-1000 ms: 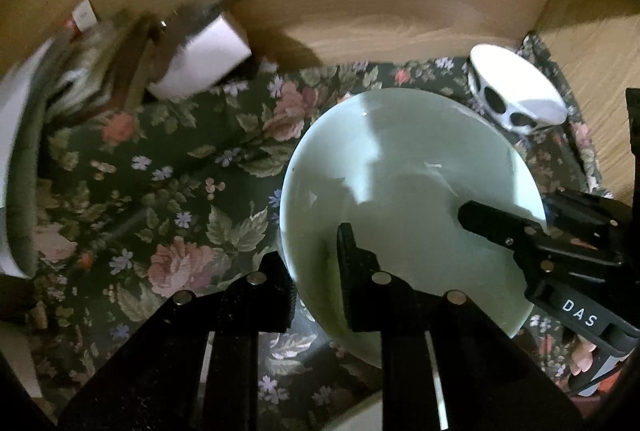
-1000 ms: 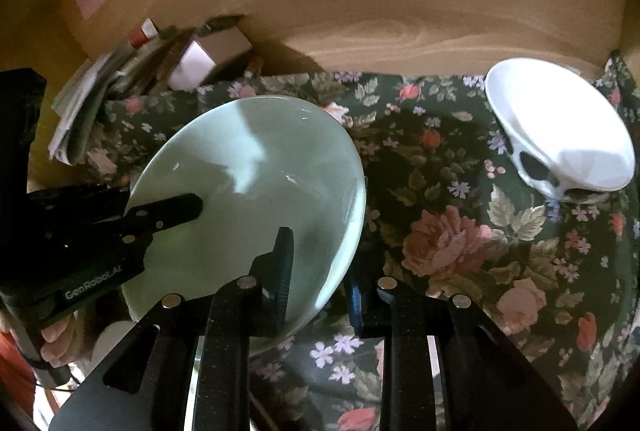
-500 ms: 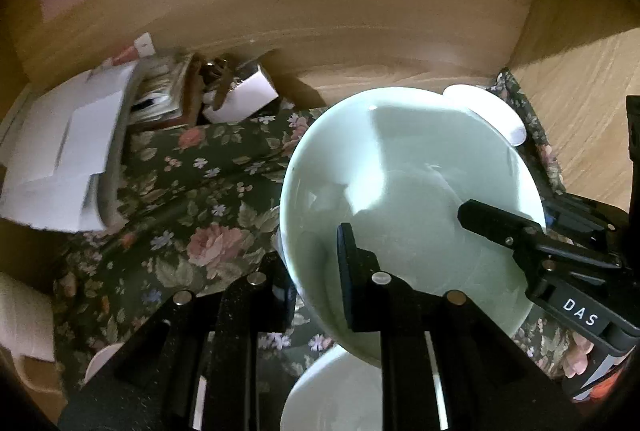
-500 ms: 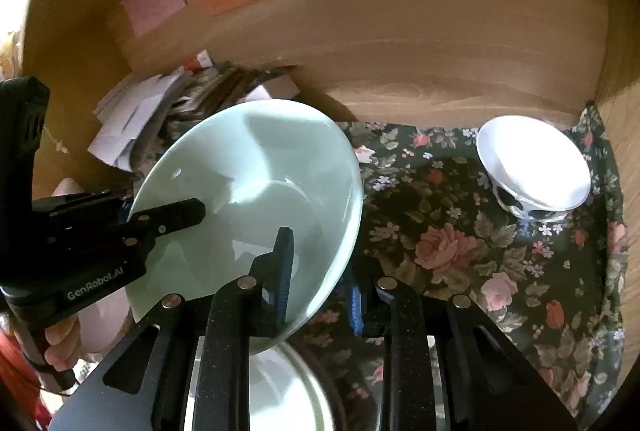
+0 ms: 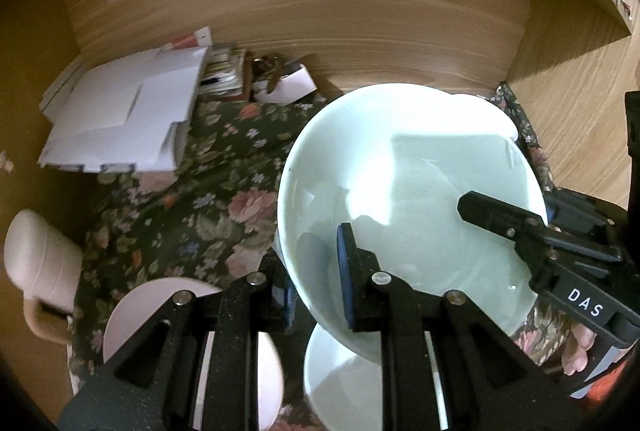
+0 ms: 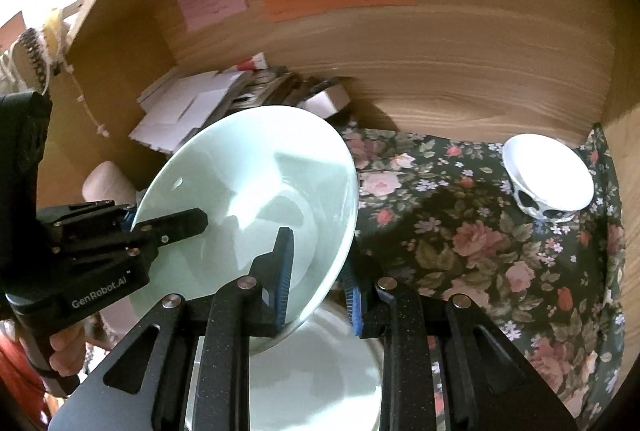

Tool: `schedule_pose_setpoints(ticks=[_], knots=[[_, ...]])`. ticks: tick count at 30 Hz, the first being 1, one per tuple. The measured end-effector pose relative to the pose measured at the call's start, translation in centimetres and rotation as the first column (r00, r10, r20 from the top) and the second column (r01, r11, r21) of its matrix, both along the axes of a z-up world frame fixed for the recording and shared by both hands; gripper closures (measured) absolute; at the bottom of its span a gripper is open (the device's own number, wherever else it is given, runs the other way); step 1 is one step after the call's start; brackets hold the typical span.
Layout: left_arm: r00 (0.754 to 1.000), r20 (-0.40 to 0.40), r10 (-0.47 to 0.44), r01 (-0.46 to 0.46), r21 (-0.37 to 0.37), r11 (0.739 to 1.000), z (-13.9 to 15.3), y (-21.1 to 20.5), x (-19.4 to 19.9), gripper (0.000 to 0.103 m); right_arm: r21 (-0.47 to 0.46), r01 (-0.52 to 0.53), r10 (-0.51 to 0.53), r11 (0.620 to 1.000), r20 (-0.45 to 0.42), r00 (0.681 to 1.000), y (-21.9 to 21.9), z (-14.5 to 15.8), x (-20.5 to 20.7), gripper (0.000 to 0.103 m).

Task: Organize plates and bowls

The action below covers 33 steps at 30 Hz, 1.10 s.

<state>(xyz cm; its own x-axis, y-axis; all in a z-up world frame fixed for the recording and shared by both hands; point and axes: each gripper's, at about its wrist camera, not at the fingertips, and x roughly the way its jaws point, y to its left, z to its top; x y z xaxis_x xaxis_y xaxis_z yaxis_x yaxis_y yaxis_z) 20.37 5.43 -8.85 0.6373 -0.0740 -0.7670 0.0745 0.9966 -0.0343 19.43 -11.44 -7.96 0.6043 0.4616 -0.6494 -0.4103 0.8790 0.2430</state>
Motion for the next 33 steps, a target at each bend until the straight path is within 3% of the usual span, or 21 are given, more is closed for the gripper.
schedule_pose_setpoints(ticks=[18, 33], knots=[[0.992, -0.002, 0.129, -0.129, -0.024, 0.991, -0.9, 6.8, -5.6, 0.085, 0.022, -0.126, 0.127, 0.992, -0.021, 0.992, 6.6, -1.3, -2.3, 0.081], [0.978, -0.05, 0.202, -0.204, -0.045, 0.978, -2.9, 11.5, -8.7, 0.085, 0.011, -0.232, 0.232, 0.973, -0.083, 0.969, 11.9, -3.8, -3.0, 0.081]])
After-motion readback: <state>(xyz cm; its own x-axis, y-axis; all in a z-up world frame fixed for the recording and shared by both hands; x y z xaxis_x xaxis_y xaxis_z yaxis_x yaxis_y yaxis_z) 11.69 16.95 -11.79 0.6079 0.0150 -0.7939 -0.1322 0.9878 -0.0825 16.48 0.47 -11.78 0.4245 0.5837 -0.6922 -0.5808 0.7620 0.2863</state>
